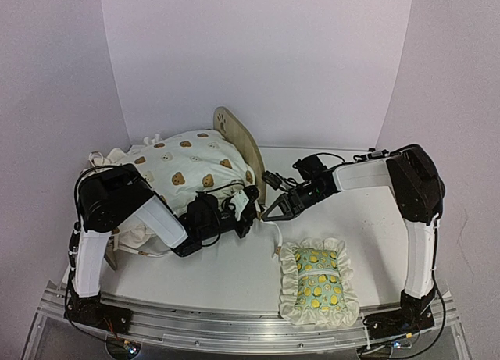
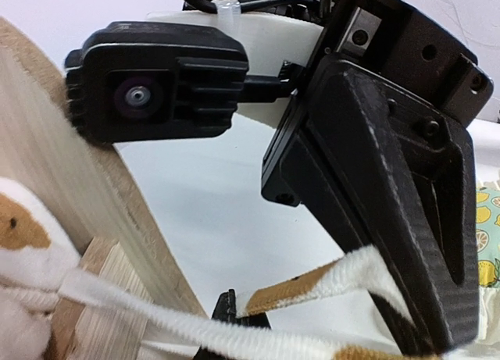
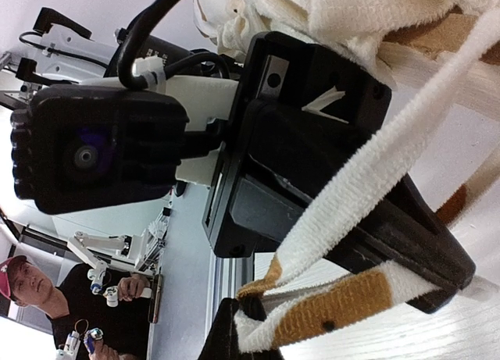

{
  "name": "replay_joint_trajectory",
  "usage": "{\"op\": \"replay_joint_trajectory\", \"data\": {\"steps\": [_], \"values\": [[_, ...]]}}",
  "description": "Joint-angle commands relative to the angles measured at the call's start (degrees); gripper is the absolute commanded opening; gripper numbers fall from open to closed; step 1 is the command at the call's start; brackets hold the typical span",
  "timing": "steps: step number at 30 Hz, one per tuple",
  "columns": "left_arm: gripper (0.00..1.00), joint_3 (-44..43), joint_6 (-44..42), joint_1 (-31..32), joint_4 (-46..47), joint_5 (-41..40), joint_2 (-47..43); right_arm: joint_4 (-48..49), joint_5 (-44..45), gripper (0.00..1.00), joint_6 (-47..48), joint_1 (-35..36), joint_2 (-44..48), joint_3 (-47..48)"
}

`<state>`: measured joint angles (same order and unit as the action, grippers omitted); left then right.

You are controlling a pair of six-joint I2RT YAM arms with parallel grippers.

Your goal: Set up the pet bed

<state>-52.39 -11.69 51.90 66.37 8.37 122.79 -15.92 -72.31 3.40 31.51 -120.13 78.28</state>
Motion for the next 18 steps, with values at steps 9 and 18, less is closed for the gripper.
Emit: {"op": "replay_joint_trajectory", "data": {"steps": [9, 18], "values": [[0.00, 5.64, -0.74, 0.07, -0.16, -5.17, -6.81, -1.52, -3.25, 0.00, -2.60, 0.15, -2.05, 2.15], [0.00, 3.70, -0.57, 0.16, -9.80, -7.79, -10.19, -1.46, -1.42, 0.18, -6.26, 0.16, -4.20, 3.87]]}}
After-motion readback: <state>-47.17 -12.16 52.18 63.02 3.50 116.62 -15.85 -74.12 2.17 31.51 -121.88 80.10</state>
